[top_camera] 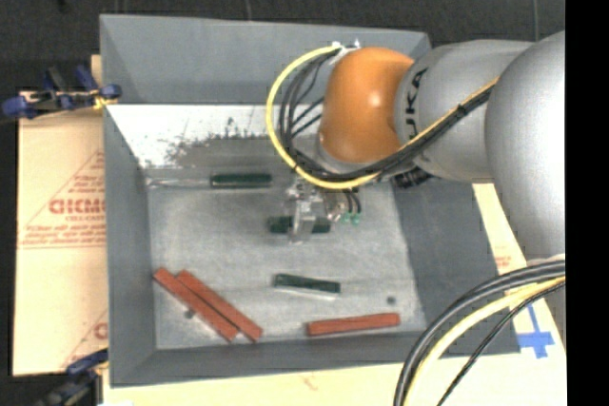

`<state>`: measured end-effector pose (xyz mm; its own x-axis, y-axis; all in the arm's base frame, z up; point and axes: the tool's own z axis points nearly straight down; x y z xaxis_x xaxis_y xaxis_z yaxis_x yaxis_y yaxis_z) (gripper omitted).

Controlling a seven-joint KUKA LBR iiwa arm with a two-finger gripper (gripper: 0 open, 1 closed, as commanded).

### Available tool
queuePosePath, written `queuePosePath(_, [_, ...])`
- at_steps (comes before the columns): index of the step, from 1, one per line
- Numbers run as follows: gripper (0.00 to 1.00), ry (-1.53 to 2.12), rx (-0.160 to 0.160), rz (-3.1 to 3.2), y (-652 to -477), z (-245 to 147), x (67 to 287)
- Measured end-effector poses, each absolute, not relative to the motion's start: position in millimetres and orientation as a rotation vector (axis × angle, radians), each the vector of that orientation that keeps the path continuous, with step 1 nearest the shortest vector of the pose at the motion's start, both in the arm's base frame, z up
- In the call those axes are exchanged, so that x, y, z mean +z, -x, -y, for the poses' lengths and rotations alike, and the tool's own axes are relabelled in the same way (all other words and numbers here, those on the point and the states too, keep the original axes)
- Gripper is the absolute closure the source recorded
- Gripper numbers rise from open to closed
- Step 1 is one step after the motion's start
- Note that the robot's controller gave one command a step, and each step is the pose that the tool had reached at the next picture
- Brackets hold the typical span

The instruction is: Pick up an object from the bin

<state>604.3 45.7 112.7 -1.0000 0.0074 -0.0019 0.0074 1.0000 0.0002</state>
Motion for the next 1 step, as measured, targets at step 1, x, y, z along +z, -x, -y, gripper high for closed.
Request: queuePosePath(1, [1.0,-0.026,0.001,-3.137,-579.7,-34.3,261.7])
